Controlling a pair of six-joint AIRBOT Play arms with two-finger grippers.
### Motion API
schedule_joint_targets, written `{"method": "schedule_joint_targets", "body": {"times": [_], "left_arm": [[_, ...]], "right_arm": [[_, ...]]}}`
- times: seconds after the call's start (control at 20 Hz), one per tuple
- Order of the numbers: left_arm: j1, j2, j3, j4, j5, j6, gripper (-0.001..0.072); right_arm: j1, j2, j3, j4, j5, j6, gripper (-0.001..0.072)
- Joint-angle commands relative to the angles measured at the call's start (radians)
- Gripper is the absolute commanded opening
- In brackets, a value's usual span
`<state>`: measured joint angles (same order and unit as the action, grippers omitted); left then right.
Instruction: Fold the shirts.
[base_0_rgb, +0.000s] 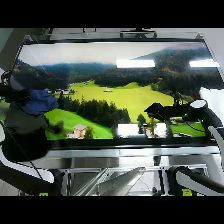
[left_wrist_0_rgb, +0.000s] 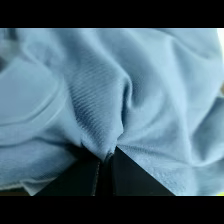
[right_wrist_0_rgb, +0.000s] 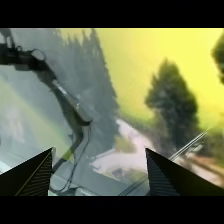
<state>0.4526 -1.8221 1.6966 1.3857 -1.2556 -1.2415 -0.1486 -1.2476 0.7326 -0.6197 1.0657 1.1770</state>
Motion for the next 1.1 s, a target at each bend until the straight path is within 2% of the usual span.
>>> {"method": "schedule_joint_targets", "body": {"times": [0.0,0.1,0.25,0.3,0.35,0.55,0.65,0.7,0.75,0.8,0.85,1.05], "left_arm": [[-0.102,-0.026,0.142,0.024,-0.074,-0.022,0.0012],[-0.171,-0.011,0.224,-0.053,-0.11,-0.034,0.0013],[-0.288,0.061,0.309,-0.388,-0.152,-0.03,0.0013],[-0.338,0.095,0.323,-0.488,-0.16,-0.013,0.0014],[-0.388,0.127,0.323,-0.549,-0.16,-0.011,0.0015],[-0.608,0.208,0.3,-0.565,-0.183,-0.016,0.0018],[-0.691,0.213,0.237,-0.565,-0.167,-0.016,0.0019],[-0.724,0.213,0.191,-0.565,-0.15,-0.016,0.0022],[-0.748,0.213,0.152,-0.564,-0.135,-0.016,0.0235],[-0.763,0.213,0.118,-0.564,-0.119,-0.016,0.0568],[-0.763,0.213,0.098,-0.563,-0.113,-0.018,0.0711],[-0.68,0.213,0.108,-0.43,-0.172,-0.047,0.0708]], "right_arm": [[0.0,0.001,0.0,0.011,0.016,-0.014,0.0622],[-0.001,0.001,0.0,0.011,0.016,-0.027,0.06],[-0.003,0.002,0.015,0.011,0.016,-0.09,0.0204],[-0.011,0.008,0.024,0.012,0.019,-0.093,0.013],[-0.024,0.02,0.034,0.011,0.025,-0.094,0.009],[-0.093,0.11,0.09,0.011,0.097,-0.12,0.0092],[-0.127,0.156,0.093,0.011,0.099,-0.13,0.0096],[-0.137,0.172,0.093,0.01,0.102,-0.14,0.0153],[-0.145,0.184,0.093,0.011,0.111,-0.146,0.0334],[-0.152,0.192,0.093,0.011,0.123,-0.146,0.0534],[-0.154,0.195,0.093,0.01,0.132,-0.146,0.0628],[-0.146,0.195,0.093,0.015,0.163,-0.191,0.0632]]}}
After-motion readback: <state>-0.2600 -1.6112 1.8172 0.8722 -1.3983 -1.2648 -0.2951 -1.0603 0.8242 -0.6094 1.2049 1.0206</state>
